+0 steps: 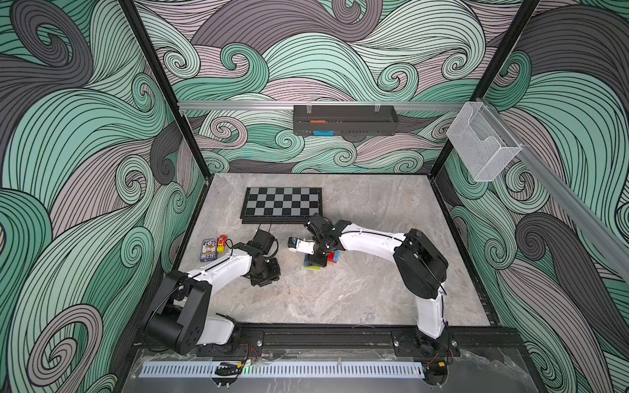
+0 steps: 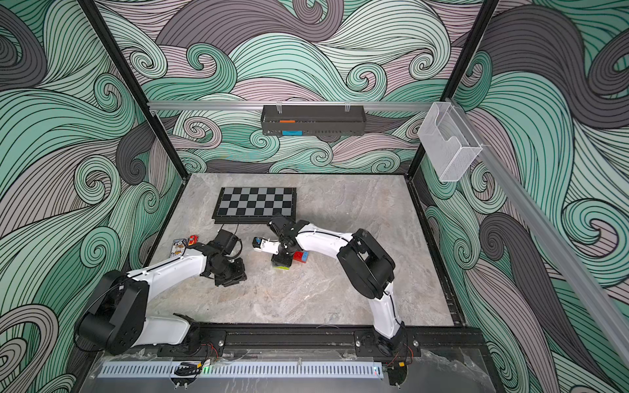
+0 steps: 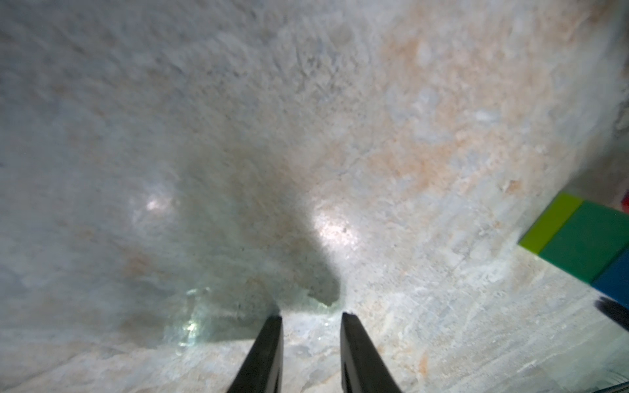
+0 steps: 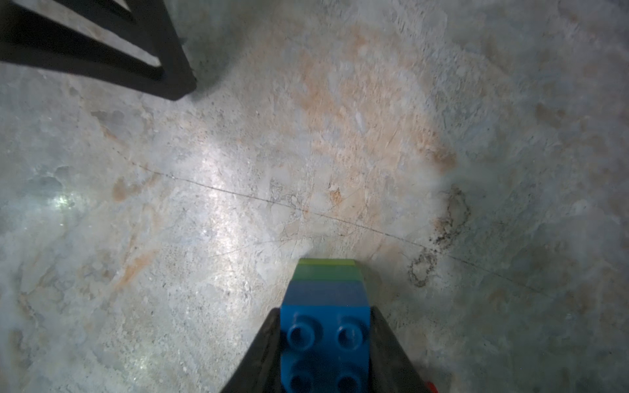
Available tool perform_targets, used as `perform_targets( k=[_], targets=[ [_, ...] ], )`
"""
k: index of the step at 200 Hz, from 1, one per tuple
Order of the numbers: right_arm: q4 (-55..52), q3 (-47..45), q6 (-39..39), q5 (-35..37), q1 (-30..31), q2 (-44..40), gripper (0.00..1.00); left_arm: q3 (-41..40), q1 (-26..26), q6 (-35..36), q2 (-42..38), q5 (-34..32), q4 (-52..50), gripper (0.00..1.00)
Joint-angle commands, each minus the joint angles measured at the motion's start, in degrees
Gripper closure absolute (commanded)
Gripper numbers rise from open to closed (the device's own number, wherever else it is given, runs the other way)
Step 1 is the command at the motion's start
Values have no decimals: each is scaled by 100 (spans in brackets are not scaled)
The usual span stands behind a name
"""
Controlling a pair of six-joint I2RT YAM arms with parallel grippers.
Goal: Assemble the number 5 with lego
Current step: Assemble the lego brick with the lego brick.
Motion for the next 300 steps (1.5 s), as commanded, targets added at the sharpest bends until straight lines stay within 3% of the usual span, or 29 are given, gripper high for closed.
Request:
perform_targets(
  k=[1,181,300],
  targets=[
    [-334,-187,-211,188,-45,53,64,-17,21,49,168,20,-42,67],
    [-1151,383,-487,223,155,860,74,-6,27,66,150,-28,-104,68],
    [-1221,534,-2,-17,445,532,72,-15,25,42,168,-41,-93,68]
  ],
)
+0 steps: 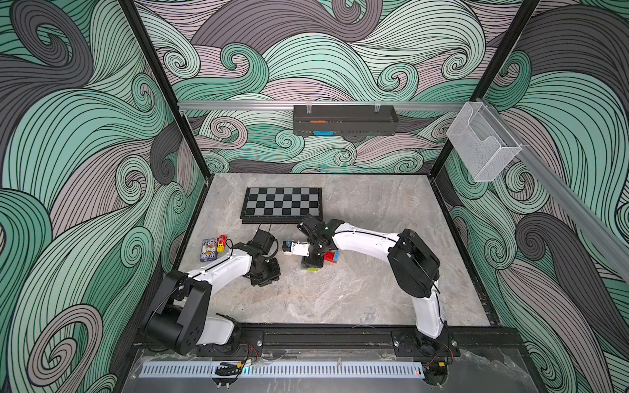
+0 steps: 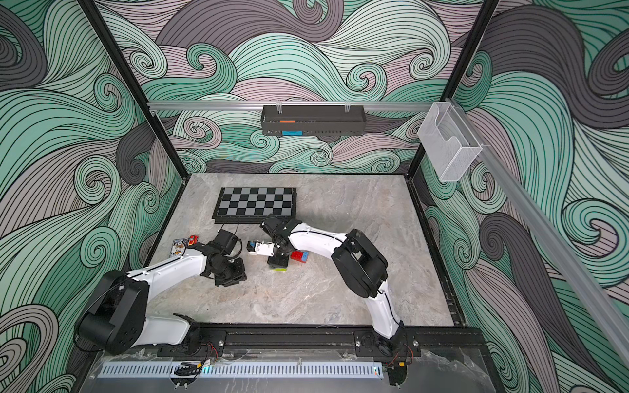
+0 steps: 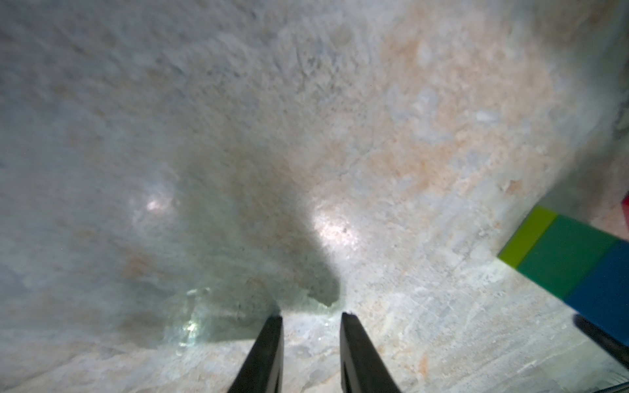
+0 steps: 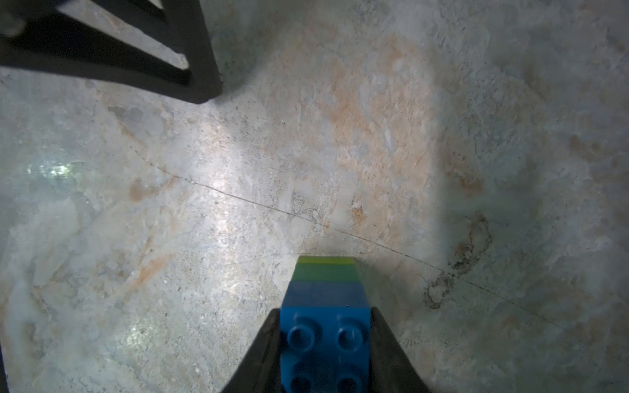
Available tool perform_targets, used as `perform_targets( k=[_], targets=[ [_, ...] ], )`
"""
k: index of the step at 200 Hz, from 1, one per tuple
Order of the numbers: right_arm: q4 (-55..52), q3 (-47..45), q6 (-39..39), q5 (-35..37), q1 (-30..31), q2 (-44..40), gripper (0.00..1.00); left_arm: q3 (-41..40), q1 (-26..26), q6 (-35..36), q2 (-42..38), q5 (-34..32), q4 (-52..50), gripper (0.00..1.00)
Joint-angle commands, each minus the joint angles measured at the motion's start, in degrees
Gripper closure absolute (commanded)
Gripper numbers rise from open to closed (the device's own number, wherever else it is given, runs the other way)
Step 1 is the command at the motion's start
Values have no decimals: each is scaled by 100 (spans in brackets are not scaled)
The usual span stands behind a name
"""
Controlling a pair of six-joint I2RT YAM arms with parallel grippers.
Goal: Assemble the number 5 with lego
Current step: Assemble the lego brick with the lego brick.
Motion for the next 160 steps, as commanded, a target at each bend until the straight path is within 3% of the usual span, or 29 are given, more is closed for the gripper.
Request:
perform_targets(
  k=[1,57,119,160],
  targets=[
    [-603,-81,210,-86,146,186,72,-19,26,45,166,-39,-92,67],
    [-674,73,254,-2,163,36,62,-24,24,40,166,-39,-89,67],
    [-671,190,364,131,163,-225,37,-37,21,38,133,-44,-89,68],
    [-669,94,443,177,116,-478,33,-44,21,31,73,-65,-131,68]
  ],
)
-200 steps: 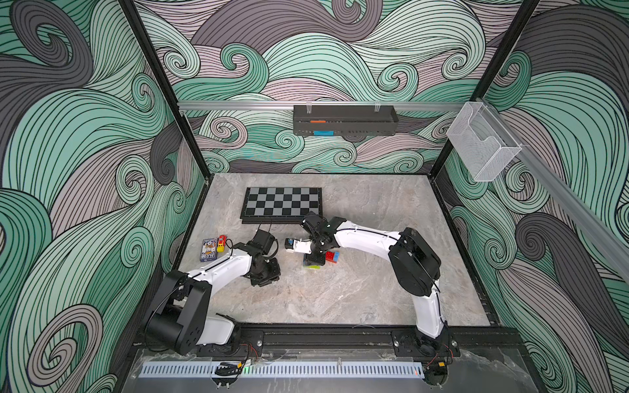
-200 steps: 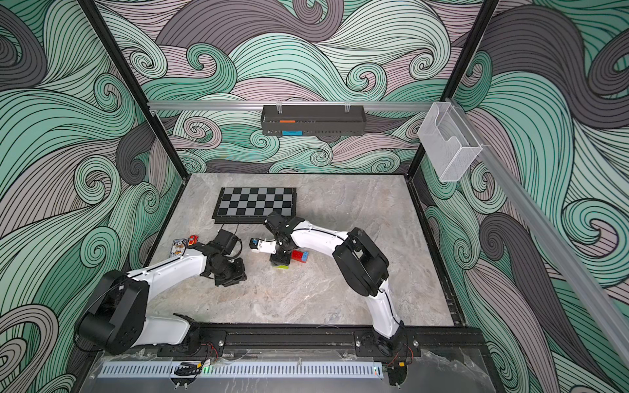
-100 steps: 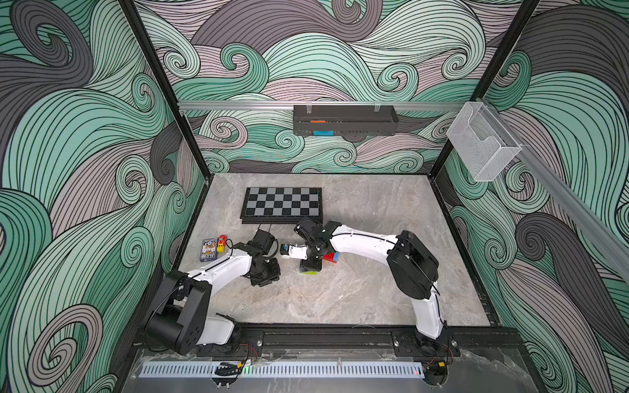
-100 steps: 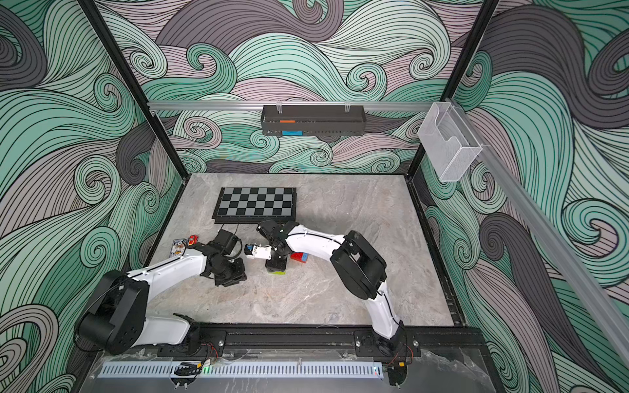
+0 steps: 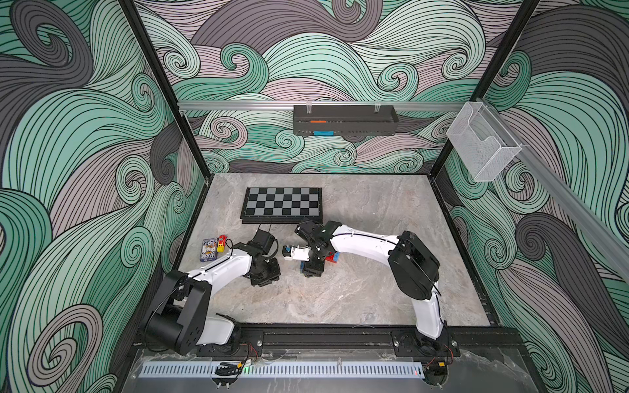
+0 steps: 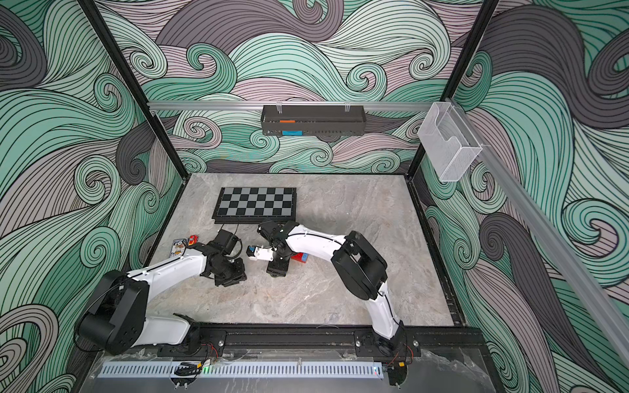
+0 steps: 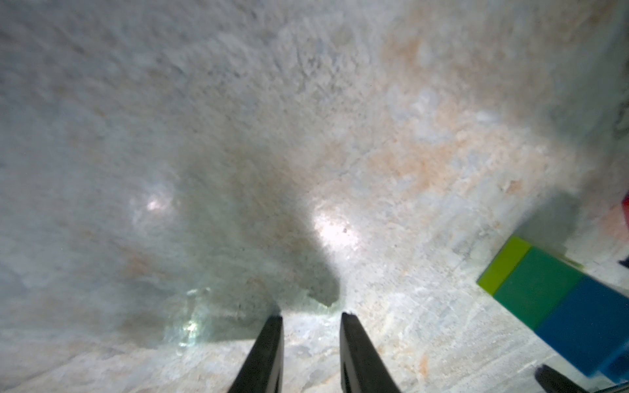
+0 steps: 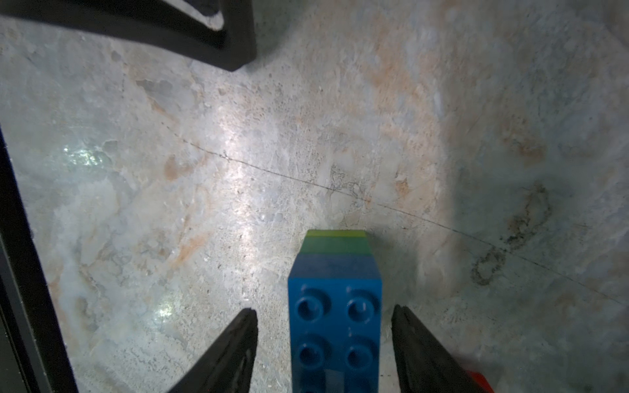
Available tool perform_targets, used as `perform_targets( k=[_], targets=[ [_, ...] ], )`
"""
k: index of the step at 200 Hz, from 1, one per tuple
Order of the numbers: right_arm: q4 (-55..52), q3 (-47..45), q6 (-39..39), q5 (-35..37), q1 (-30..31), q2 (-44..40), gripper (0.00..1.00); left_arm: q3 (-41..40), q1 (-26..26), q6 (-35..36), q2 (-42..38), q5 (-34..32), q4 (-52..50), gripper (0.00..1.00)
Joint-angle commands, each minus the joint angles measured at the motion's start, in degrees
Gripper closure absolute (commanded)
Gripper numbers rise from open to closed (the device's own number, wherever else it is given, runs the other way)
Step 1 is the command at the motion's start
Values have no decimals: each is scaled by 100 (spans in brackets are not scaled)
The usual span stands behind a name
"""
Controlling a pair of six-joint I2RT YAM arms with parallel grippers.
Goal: Assemble the number 5 with lego
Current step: Assemble the lego brick with the lego brick, then pick up the lego brick from the center of the board.
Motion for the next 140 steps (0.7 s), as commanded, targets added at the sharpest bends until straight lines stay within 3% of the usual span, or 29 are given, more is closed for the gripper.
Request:
perform_targets(
  k=[1,98,140],
  targets=[
    [-112,16,115,37,-17,-384,33,-47,20,31,67,-65,-127,67],
    [297,-733,409,-192,-304,-905,32,163,-66,247,-385,322,-386,63],
    [585,-1188,491,-224,-353,-1212,31,510,-115,613,-741,1056,-788,59]
  ],
)
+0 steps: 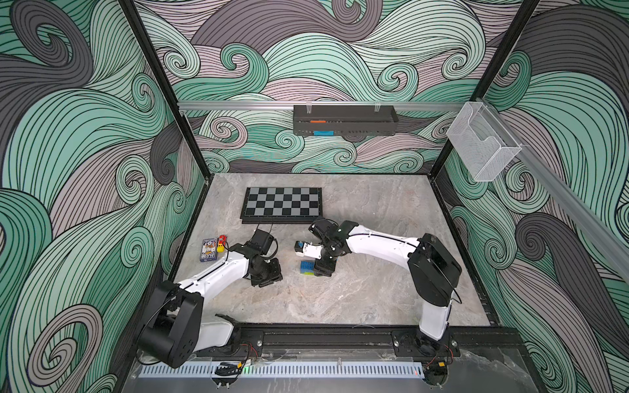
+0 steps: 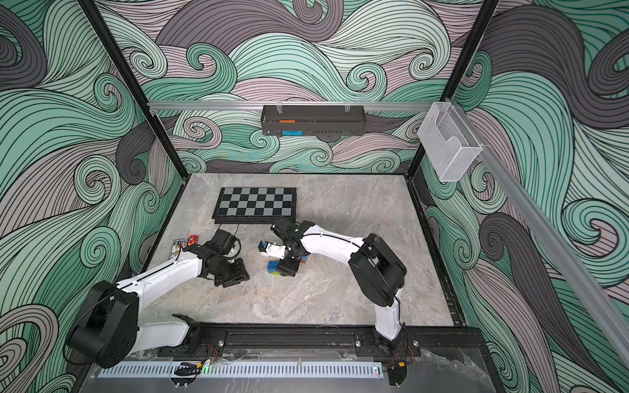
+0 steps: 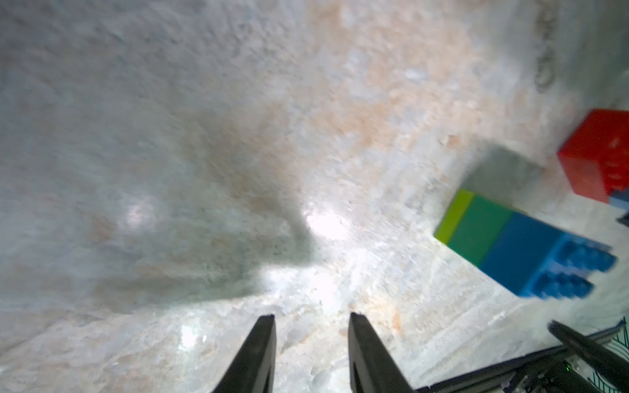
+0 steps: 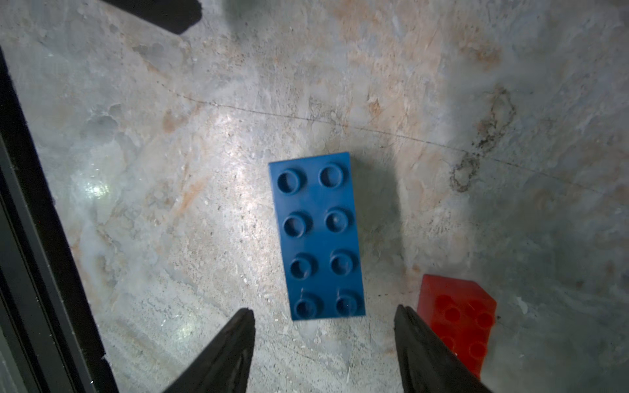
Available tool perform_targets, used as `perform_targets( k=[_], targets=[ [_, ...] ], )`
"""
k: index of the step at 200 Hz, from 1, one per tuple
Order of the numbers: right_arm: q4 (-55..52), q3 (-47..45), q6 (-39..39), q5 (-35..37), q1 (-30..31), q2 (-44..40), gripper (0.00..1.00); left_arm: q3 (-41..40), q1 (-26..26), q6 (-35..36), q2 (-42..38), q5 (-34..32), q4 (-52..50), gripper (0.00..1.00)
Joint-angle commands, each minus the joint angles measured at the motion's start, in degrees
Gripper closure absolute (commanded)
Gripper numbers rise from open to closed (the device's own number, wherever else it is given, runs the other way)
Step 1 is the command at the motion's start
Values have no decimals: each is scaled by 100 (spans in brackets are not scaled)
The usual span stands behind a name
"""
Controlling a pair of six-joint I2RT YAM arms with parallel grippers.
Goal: Assemble the number 5 with lego
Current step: Pick up the lego brick from the center of the board.
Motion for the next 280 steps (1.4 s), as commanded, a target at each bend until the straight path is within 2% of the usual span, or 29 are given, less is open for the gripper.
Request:
perform_targets(
  k=[1,59,123,280],
  targets=[
    [287,-159,122,-117,-19,-271,31,413,-42,330,-190,559,-450,59],
    [704,-343,186,-251,-83,-255,31,653,-109,533,-662,1310,-805,54],
    [956,-379,206,-304,-81,-37,31,797,-262,580,-1119,1067,-1150,54],
    [1195,-591,325,-303,-69,450,32,768,-281,571,-1007,997,-1117,55]
  ],
)
